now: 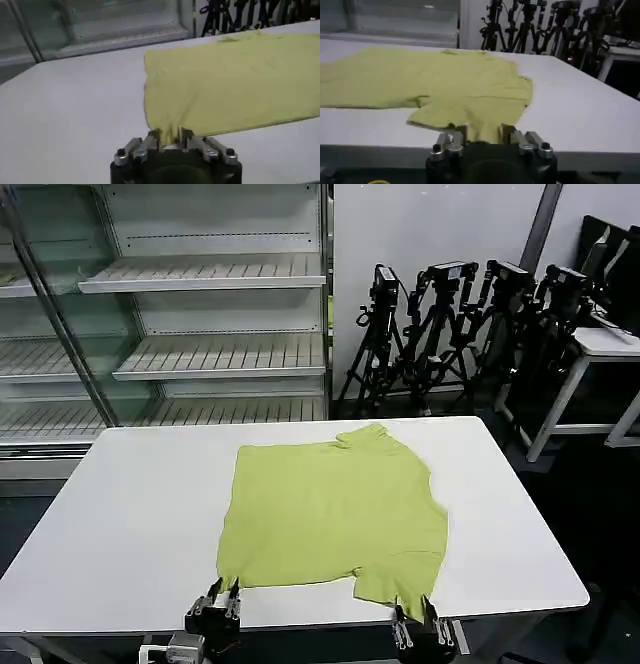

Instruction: Fold and organize the clothes.

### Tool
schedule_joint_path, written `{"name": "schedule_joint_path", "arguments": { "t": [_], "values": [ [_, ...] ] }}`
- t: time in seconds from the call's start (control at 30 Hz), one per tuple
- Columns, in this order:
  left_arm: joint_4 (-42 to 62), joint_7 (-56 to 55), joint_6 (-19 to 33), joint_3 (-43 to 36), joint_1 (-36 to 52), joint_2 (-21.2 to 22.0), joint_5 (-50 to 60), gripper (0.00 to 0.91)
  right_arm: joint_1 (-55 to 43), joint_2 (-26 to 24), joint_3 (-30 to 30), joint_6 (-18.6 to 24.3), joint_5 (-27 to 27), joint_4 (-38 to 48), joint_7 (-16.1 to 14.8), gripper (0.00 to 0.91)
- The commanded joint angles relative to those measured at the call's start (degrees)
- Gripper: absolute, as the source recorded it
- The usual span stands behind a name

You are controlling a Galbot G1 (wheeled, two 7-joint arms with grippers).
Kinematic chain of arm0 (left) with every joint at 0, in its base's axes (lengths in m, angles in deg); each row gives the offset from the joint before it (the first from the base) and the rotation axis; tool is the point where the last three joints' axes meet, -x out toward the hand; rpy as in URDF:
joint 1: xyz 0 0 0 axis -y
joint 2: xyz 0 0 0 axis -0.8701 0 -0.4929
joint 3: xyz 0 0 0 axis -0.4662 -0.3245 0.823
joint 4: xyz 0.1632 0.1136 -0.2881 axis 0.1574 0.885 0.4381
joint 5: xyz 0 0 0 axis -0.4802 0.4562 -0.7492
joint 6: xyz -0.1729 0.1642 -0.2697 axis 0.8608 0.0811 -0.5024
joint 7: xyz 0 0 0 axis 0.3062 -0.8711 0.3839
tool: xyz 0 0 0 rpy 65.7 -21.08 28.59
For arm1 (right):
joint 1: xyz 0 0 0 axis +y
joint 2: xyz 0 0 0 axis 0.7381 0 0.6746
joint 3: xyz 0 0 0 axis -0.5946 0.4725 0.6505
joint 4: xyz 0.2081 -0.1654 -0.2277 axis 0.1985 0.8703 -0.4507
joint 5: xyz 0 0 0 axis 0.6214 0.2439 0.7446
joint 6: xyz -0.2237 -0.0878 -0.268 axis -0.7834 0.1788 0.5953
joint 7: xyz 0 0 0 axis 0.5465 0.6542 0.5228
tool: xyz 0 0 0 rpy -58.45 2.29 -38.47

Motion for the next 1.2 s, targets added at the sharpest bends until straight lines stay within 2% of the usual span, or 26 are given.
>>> {"name": "schedule_joint_path", "arguments": {
  "t": [0.03,0.33,0.57,0.67,0.93,1.2],
  "values": [
    [0.3,-0.2,0.6,0.0,0.0,0.0,-0.2,0.02,1.0,-0.1,0.3,1.4,0.4,-1.2,0.2,0.0],
    [-4.8,-0.3,1.0,0.7,-2.1,-0.1,-0.4,0.02,4.4,-1.3,0.0,3.2,1.9,-9.6,-0.3,0.0],
    [-9.2,-0.4,0.6,3.2,-4.3,-0.5,-0.2,0.02,3.7,-1.7,-2.0,2.9,1.3,-13.8,-1.3,0.0],
    [-10.6,-0.2,0.6,4.4,-4.5,-1.2,-1.0,0.02,1.0,-2.1,-3.3,2.2,0.3,-13.5,-1.4,0.0],
    [-10.1,0.0,0.7,5.0,-3.0,-3.8,-3.1,0.02,-9.5,-4.4,-4.8,-0.7,-6.4,-10.3,-1.2,0.0],
    [-7.6,0.8,3.1,5.2,0.8,-5.8,-5.1,0.02,-16.3,-8.6,-4.8,-3.0,-9.1,-6.5,-1.3,0.0]
  ]
}}
